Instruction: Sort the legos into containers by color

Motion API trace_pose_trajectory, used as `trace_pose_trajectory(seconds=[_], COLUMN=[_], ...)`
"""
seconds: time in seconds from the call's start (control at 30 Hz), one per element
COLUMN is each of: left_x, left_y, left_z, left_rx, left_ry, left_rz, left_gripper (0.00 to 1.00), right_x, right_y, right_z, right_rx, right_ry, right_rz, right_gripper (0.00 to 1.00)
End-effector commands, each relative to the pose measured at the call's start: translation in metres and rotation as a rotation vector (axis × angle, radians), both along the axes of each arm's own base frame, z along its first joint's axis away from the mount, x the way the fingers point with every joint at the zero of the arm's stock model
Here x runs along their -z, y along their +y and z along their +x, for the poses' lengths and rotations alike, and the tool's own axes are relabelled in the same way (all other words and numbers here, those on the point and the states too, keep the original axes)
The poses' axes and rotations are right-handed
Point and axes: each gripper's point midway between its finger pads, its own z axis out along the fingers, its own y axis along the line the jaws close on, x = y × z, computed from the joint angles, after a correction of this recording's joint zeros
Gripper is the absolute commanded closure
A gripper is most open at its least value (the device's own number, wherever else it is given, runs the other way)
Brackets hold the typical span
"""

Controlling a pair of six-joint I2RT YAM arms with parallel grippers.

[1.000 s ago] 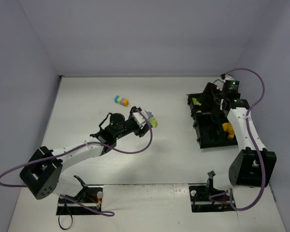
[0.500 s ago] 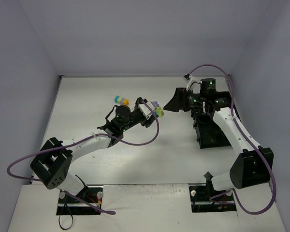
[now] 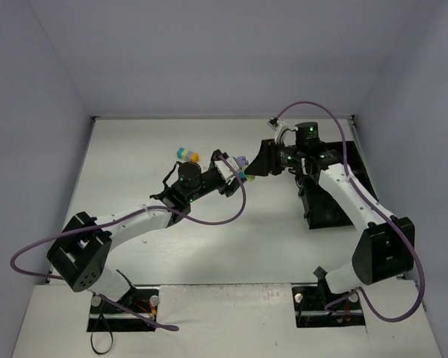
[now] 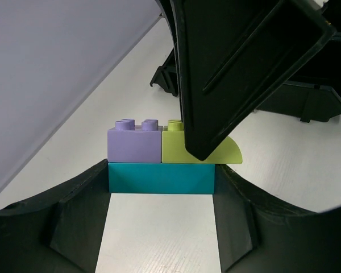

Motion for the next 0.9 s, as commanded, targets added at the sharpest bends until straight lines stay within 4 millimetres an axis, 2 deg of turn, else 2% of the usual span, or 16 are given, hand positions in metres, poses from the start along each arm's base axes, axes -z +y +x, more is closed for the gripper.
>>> trace_pose_trajectory(seconds=[0.0, 0.03, 0.07, 0.13, 0.2, 0.23, 0.43, 0.53, 0.63, 0.87], left_x=[-0.062, -0.062, -0.062, -0.063, -0.061, -0.061, -0.045, -0.020, -0.009, -0.004], left_y=[-0.004, -0.005, -0.005, -0.005, -0.006, -0.005, 0.000, 0.011, 0.021, 0.042], left_z=[0.001, 0.001, 0.001, 0.001, 0.001, 0.000, 0.002, 0.004, 0.006, 0.016], left_rx=[0.024, 0.027, 0.027, 0.027, 0.030, 0.030, 0.006, -0.033, -0.057, -0.105], left_ry=[-0.140, -0.141, -0.138, -0.141, -0.137, -0.137, -0.116, -0.069, -0.038, -0.029], left_rz=[-0.118, -0.118, -0.121, -0.124, -0.120, -0.122, -0.098, -0.080, -0.091, -0.098], left_gripper=[1.00, 1.00, 1.00, 1.00, 1.00, 1.00, 1.00, 1.00, 1.00, 1.00], right_x=[-0.021, -0.019, -0.019, -0.018, -0.015, -0.014, -0.022, -0.031, -0.033, -0.025], right_y=[0.006, 0.005, 0.005, 0.005, 0.005, 0.005, -0.003, -0.011, -0.018, -0.026], right_z=[0.007, 0.008, 0.007, 0.007, 0.006, 0.006, 0.010, 0.013, 0.014, 0.017], right_rx=[-0.024, -0.021, -0.020, -0.020, -0.023, -0.024, 0.001, 0.018, 0.022, 0.032], right_ry=[-0.095, -0.094, -0.094, -0.092, -0.087, -0.086, -0.130, -0.156, -0.159, -0.140], right_rz=[0.031, 0.027, 0.025, 0.025, 0.024, 0.023, 0.009, 0.013, 0.016, -0.018], right_gripper=[0.60, 0.66, 0.78, 0.85, 0.98, 1.00, 1.00, 1.00, 1.00, 1.00])
